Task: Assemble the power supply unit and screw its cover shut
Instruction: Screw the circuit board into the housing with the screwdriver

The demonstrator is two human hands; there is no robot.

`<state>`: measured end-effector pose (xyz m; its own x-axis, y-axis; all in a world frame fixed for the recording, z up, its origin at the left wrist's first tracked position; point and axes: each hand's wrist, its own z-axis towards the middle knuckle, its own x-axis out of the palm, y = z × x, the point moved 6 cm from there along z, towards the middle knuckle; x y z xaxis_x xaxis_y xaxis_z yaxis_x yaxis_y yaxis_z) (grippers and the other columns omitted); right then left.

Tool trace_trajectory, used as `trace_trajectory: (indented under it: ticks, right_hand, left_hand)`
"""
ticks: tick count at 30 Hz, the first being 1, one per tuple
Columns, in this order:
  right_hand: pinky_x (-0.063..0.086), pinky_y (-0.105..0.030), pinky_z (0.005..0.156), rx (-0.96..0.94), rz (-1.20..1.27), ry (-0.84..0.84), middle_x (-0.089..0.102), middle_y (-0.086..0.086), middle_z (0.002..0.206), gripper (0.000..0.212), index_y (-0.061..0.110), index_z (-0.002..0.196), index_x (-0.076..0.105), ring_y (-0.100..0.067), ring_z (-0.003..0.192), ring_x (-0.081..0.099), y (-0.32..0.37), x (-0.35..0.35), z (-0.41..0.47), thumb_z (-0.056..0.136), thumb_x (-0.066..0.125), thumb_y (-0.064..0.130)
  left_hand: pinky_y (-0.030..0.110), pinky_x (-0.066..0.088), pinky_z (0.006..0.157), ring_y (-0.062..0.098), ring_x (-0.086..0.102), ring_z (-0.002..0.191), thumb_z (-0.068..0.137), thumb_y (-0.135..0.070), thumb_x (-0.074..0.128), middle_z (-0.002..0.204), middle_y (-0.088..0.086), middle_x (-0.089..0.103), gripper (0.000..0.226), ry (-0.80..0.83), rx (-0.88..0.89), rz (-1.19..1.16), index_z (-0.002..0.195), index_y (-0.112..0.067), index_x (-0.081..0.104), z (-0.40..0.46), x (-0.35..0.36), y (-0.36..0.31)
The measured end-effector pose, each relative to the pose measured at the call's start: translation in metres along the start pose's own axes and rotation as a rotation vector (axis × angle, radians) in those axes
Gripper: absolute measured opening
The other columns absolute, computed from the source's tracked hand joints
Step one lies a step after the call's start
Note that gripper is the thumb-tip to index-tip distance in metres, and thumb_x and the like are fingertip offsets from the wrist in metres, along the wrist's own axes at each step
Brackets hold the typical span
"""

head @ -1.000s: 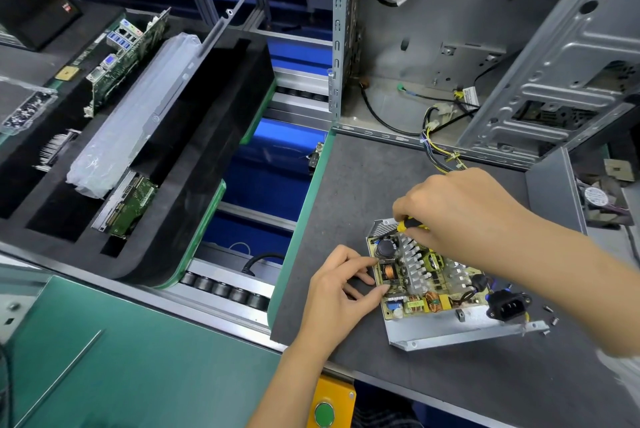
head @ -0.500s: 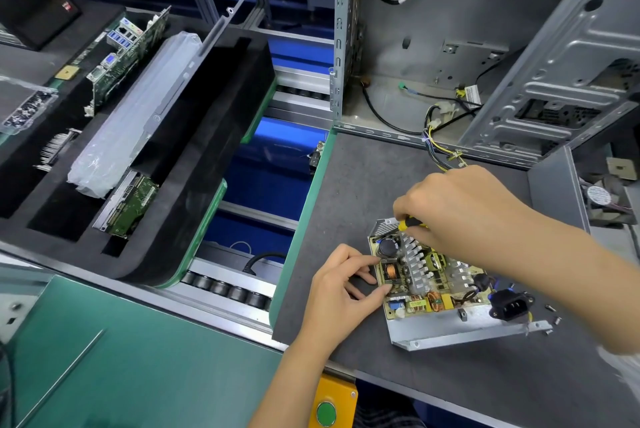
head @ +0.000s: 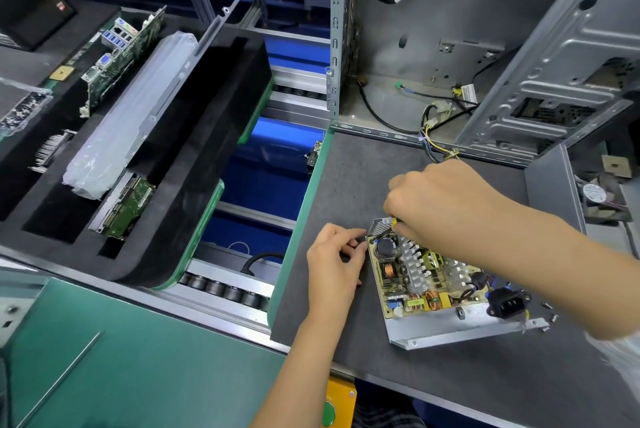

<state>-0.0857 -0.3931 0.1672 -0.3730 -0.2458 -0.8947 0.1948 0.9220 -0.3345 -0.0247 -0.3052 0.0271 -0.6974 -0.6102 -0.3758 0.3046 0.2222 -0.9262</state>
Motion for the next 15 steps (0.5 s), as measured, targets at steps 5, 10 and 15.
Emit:
trace_trajectory:
  ticks: [5, 10, 15]
  right_hand:
    - [0.016, -0.026, 0.042, 0.005, 0.002, 0.031, 0.039, 0.003, 0.076, 0.048, 0.020, 0.062, 0.020, -0.025, 0.079, 0.061, 0.003, 0.001, -0.001, 0.089, 0.060, 0.019]
    - [0.014, -0.024, 0.044, 0.014, 0.035, 0.045, 0.027, 0.002, 0.062, 0.045, 0.018, 0.060, 0.023, -0.023, 0.061, 0.040, 0.006, -0.009, 0.002, 0.087, 0.058, 0.024]
    - [0.014, -0.025, 0.045, -0.003, 0.064, 0.057, 0.026, 0.001, 0.060, 0.040, 0.015, 0.060, 0.025, -0.020, 0.059, 0.034, 0.015, -0.017, 0.008, 0.082, 0.055, 0.000]
  left_hand:
    - [0.023, 0.055, 0.054, 0.008, 0.059, 0.070, 0.081, -0.004, 0.077, 0.083, -0.007, 0.057, 0.013, -0.089, 0.005, 0.036, 0.085, -0.016, 0.072, 0.000, -0.007, 0.000]
    - [0.014, 0.049, 0.062, 0.008, 0.059, 0.072, 0.081, -0.003, 0.076, 0.081, -0.006, 0.059, 0.011, -0.025, 0.028, 0.050, 0.083, -0.015, 0.076, 0.000, -0.003, -0.003]
    - [0.006, 0.042, 0.066, 0.002, 0.056, 0.069, 0.079, 0.002, 0.075, 0.077, -0.005, 0.058, 0.015, -0.038, 0.025, 0.067, 0.082, -0.012, 0.077, 0.000, -0.003, -0.004]
